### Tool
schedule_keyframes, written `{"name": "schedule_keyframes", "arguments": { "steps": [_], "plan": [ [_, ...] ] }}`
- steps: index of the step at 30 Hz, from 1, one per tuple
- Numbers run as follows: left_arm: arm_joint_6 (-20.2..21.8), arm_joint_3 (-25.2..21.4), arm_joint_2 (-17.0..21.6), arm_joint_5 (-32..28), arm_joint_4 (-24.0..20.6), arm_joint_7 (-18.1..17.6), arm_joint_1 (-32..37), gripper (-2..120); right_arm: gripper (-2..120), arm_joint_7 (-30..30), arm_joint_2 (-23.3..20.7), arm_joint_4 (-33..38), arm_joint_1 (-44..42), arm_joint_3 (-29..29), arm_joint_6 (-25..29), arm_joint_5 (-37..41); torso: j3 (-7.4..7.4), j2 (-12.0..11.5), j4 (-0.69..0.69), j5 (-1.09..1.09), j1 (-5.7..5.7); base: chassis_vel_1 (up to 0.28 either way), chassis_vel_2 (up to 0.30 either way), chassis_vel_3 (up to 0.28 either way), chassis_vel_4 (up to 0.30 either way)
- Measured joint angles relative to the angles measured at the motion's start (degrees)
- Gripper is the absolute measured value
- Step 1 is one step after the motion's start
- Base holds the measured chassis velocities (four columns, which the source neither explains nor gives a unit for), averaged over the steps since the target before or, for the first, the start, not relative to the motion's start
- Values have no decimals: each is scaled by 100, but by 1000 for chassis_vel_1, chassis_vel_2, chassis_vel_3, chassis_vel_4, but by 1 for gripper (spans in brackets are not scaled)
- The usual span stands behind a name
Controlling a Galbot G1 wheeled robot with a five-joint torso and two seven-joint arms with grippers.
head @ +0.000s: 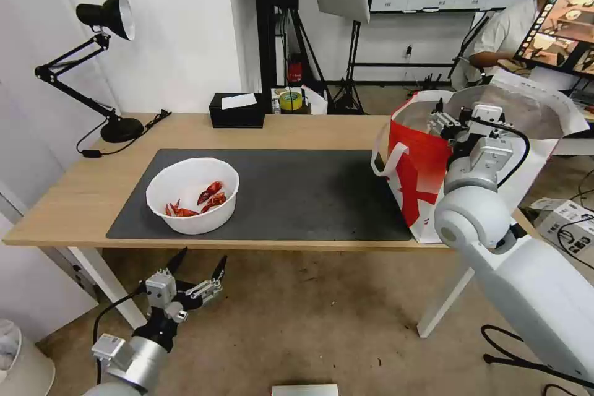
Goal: Pick up the trash from the table and place it into the takeout bag.
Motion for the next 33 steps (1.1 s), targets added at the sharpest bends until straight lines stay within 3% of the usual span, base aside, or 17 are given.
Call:
{"name": "schedule_keyframes", "arguments": {
  "steps": [12, 19, 25, 33],
  "plan": [
    [0, -5, -23, 30, 17, 18, -27, 100, 100, -239, -8, 134, -48, 0, 164, -81, 0, 0, 0, 0, 0, 0, 0, 0, 0],
    [-1, -1, -30, 32, 47, 19, -44, 100, 100, -1047, -86, 384, -193, -27, 674, -32, 0, 0, 0, 0, 0, 0, 0, 0, 0],
    [-9, 26, -36, 32, 75, 20, -73, 100, 100, -2236, -278, 746, -590, -16, 1199, 134, 0, 0, 0, 0, 0, 0, 0, 0, 0],
    [-37, 28, -36, 32, 90, 26, -84, 100, 100, -3269, -442, 1012, -1118, 143, 1404, 323, 0, 0, 0, 0, 0, 0, 0, 0, 0]
  ]
}}
